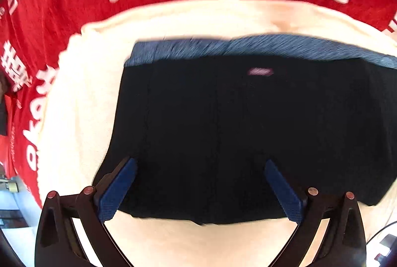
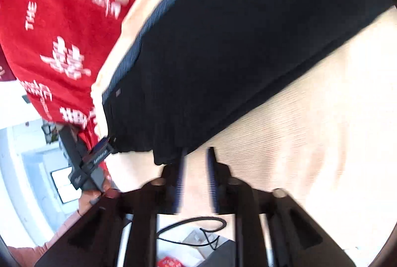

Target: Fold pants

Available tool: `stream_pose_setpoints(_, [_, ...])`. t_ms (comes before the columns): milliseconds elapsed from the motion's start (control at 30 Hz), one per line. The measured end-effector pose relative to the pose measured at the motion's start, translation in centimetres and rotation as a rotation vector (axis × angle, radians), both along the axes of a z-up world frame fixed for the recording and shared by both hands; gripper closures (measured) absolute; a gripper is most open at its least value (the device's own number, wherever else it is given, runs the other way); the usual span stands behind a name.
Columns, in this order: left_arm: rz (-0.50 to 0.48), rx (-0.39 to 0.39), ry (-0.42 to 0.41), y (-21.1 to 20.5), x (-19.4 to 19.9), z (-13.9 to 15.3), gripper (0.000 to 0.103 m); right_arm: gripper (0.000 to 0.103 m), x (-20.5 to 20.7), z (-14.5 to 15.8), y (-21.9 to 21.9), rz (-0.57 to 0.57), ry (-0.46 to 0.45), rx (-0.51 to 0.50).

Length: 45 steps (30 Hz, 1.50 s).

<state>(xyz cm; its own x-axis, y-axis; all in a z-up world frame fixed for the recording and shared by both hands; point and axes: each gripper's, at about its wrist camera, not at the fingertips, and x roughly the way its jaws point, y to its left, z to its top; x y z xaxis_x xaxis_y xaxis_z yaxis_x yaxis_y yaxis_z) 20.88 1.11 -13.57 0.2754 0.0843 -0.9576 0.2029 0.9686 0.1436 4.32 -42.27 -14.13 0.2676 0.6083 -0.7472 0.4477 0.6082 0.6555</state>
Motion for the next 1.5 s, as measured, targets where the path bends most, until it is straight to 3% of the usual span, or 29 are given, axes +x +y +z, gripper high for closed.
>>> stream_pose_setpoints(133, [-0.056,-0.141,-0.01,-5.1,-1.1,2.0,0.0,0.055,0.2,-0.1,-5.5,-0.178,0.0,-0.006])
stream_pose_setpoints(167, [-0.083,-0.179,-0.006,-7.2,-1.2,2.3,0.0,0.058,0.2,-0.1,-5.5,-0.178,0.0,-0.006])
stream_pose_setpoints(200, [-0.1,-0.211,-0.004,-8.8,-1.2,2.4,0.0,0.086,0.3,-0.2,-6.4,-0.206,-0.003,0.004])
stream_pose_setpoints(233, [-0.11,-0.237,-0.002,-10.1,-1.2,2.3,0.0,0.098,0.5,-0.5,-7.3,-0.232,-0.009,0.008])
stream_pose_setpoints(333, [-0.142,-0.277,0.073,-14.6,-1.9,0.3,0.0,0.098,0.2,-1.7,-7.6,-0.209,0.043,-0.045])
stream_pose_setpoints(400, [-0.19,-0.219,0.114,-16.5,-3.6,-2.0,0.0,0.098,-0.6,-1.9,-7.4,-0.196,0.053,-0.067])
stream_pose_setpoints(467, [-0.151,-0.246,0.061,-15.9,-4.9,-2.1,0.0,0.098,-0.8,-1.7,-7.2,-0.185,0.073,-0.072])
stream_pose_setpoints(500, [-0.132,-0.256,0.093,-15.6,-4.8,-2.2,0.0,0.096,-1.1,-1.3,-7.3,-0.163,0.095,-0.104])
stream_pose_setpoints(567, [-0.096,-0.252,0.13,-14.8,-4.0,-1.9,0.0,0.093,-1.2,0.0,-7.5,-0.117,0.07,-0.124])
stream_pose_setpoints(633, [-0.1,-0.232,0.116,-14.7,-3.6,-0.9,0.0,0.089,-0.3,2.2,-7.5,-0.062,0.007,-0.18])
stream_pose_setpoints(667, [-0.109,-0.234,0.081,-14.7,-3.0,0.0,0.0,0.079,0.7,3.1,-7.3,-0.033,-0.027,-0.21])
stream_pose_setpoints(700, [-0.116,-0.234,0.051,-14.7,-2.3,0.8,0.0,0.059,1.9,3.9,-7.0,-0.001,-0.057,-0.236])
stream_pose_setpoints(767, [-0.112,-0.239,0.012,-15.2,-0.4,1.7,0.0,0.046,4.3,4.7,-6.1,0.05,-0.111,-0.275])
stream_pose_setpoints(933, [-0.051,-0.246,-0.023,-16.7,5.4,0.8,0.0,0.048,12.0,4.1,-2.9,0.175,-0.176,-0.355])
stream_pose_setpoints(1033, [-0.026,-0.182,-0.021,-18.5,7.7,-1.5,0.0,0.055,14.8,2.3,-3.0,0.222,-0.176,-0.386])
stream_pose_setpoints(1067, [-0.01,-0.153,-0.007,-18.8,8.0,-2.6,0.0,0.06,15.3,1.6,-3.1,0.232,-0.165,-0.401])
stream_pose_setpoints(1200, [0.056,-0.244,0.008,-18.0,8.2,-4.3,0.0,0.093,17.1,0.0,-5.1,0.218,-0.146,-0.446])
stream_pose_setpoints(1267, [0.038,-0.234,-0.008,-17.8,8.2,-4.3,0.0,0.093,18.7,-0.4,-7.6,0.168,-0.127,-0.567])
stream_pose_setpoints(1333, [0.028,-0.225,-0.011,-18.0,8.4,-4.5,0.0,0.093,19.3,-0.3,-8.9,0.13,-0.096,-0.582])
stream_pose_setpoints(1367, [0.035,-0.223,-0.003,-18.0,8.7,-4.5,0.0,0.089,19.3,0.0,-9.3,0.116,-0.079,-0.587])
stream_pose_setpoints(1400, [0.041,-0.22,0.002,-20.0,9.7,-4.9,0.0,0.088,19.1,0.3,-9.5,0.112,-0.074,-0.585])
stream_pose_setpoints(1500, [0.036,-0.189,0.009,-19.7,12.3,-3.7,0.0,0.085,17.0,1.8,-9.1,0.143,-0.079,-0.533])
